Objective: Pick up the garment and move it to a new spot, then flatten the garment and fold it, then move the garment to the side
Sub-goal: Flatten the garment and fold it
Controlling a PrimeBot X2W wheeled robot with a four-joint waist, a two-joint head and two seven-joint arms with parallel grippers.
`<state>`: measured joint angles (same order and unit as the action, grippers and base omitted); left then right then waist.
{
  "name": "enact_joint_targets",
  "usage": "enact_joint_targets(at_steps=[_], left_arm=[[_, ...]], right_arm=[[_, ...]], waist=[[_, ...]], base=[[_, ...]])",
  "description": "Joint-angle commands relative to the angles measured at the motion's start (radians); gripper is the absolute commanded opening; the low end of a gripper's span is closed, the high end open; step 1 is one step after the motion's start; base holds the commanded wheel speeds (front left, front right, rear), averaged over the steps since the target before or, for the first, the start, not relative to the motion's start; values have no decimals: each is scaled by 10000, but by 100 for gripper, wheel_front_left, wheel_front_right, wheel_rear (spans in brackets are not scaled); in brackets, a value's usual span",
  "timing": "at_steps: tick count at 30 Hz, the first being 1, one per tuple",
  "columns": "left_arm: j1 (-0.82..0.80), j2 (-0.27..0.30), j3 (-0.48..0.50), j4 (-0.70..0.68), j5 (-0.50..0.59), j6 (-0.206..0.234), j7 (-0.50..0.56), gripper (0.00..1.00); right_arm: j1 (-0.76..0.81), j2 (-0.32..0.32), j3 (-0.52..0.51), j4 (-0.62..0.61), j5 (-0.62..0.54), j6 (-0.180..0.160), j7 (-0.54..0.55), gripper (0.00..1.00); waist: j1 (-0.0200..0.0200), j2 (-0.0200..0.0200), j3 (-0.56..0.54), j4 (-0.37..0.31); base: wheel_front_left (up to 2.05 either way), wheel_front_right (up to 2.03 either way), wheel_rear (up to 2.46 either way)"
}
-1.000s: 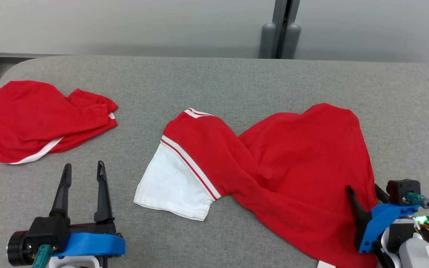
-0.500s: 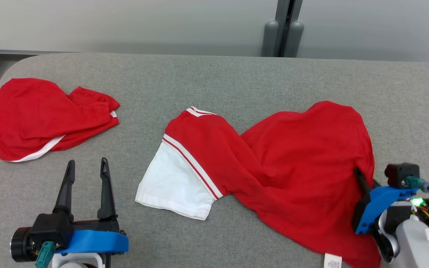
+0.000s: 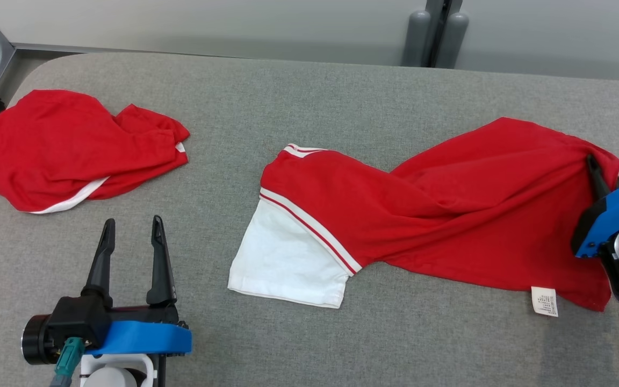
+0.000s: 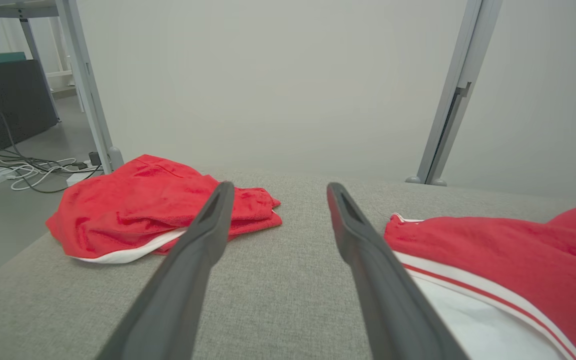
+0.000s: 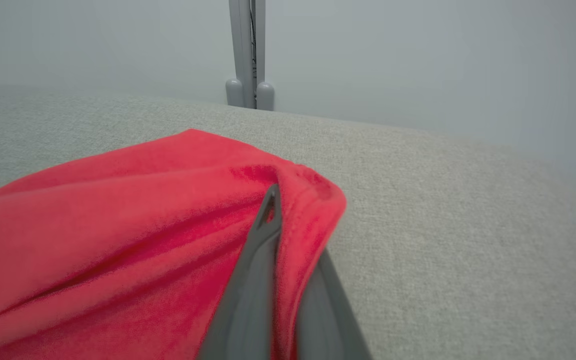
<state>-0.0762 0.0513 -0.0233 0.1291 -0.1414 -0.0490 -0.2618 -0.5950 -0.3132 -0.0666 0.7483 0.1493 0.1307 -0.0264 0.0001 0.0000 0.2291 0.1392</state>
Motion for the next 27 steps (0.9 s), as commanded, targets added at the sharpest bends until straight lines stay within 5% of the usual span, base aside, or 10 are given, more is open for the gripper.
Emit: enact_joint_targets(at_steps=[1,2,3,14,27], left_arm=[[-147,-14,-53,-17,-53,44,-46,100],[-141,-14,-59,-16,-53,42,-48,100],[-149,-13,-58,4,-55,46,-46,100],[40,-15,170,198,126,2,-46,100],[538,-12,449,294,311,-27,-46,100]], right_arm=[[-137,-58,30,151,-68,2,12,30],[-211,-33,105,343,-34,2,36,48],[-291,2,142,516,57,2,8,100],[-55,67,181,1089,236,2,-1665,100],[1727,1018,334,-1389,407,2,-2315,100]], waist=[[-1,0,21,17],[-1,0,33,23],[-1,0,38,19],[-1,0,-435,-624],[-1,0,-1333,-1511]], base=[[0,0,0],[0,0,0],[0,0,0],[0,0,0],[0,0,0]])
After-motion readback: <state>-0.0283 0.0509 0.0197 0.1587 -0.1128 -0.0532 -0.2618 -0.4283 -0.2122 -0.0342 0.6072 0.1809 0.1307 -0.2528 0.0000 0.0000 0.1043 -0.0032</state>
